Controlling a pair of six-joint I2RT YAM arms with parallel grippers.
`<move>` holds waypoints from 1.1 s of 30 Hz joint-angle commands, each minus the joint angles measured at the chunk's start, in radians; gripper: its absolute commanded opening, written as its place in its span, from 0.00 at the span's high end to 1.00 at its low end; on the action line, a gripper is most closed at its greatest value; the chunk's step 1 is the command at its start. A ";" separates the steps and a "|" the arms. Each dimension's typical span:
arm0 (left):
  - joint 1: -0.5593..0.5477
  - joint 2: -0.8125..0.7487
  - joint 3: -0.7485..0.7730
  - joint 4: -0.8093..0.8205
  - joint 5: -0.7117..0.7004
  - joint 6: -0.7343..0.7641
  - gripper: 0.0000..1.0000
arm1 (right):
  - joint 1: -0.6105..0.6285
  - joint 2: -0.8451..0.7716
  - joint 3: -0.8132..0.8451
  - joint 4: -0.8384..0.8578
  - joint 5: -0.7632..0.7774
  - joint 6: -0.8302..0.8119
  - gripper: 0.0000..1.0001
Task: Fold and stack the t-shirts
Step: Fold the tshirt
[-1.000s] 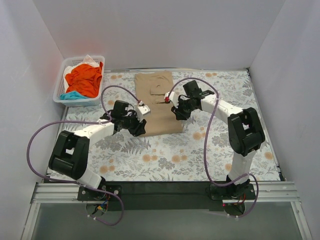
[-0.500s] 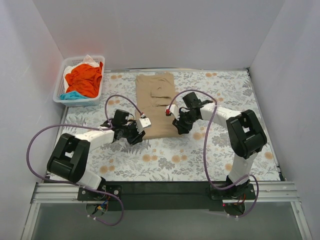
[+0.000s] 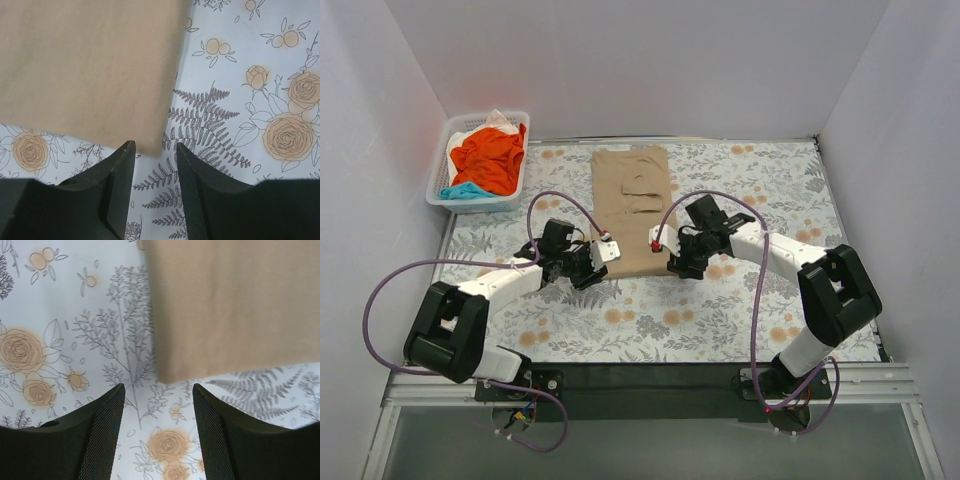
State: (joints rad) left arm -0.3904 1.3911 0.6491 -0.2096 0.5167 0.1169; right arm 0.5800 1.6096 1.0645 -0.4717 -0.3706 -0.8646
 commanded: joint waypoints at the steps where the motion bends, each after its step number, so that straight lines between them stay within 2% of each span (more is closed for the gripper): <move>1: -0.005 0.023 0.009 0.012 0.017 0.052 0.62 | 0.035 0.009 -0.043 0.051 0.038 -0.044 0.46; 5: -0.005 0.063 0.009 0.055 0.008 0.059 0.62 | 0.050 0.045 -0.072 0.111 0.084 -0.043 0.46; 14: -0.008 0.111 -0.025 0.098 -0.010 0.121 0.63 | 0.060 0.087 -0.113 0.176 0.117 -0.044 0.58; 17: -0.008 0.135 -0.020 0.096 -0.012 0.119 0.69 | 0.061 0.095 -0.112 0.177 0.121 -0.040 0.67; 22: -0.008 0.131 -0.020 0.085 -0.015 0.138 0.90 | 0.061 0.105 -0.109 0.179 0.140 -0.037 0.98; 25: -0.007 0.112 -0.017 0.043 -0.007 0.139 0.99 | 0.061 0.093 -0.112 0.176 0.144 -0.033 0.99; 33: -0.008 -0.049 -0.040 -0.082 0.055 0.136 1.00 | 0.064 -0.043 -0.124 0.093 0.099 -0.022 0.99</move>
State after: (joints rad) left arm -0.3950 1.4372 0.6243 -0.1848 0.5312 0.2493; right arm 0.6376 1.6470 0.9421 -0.3199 -0.2478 -0.8948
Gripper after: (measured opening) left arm 0.029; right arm 0.013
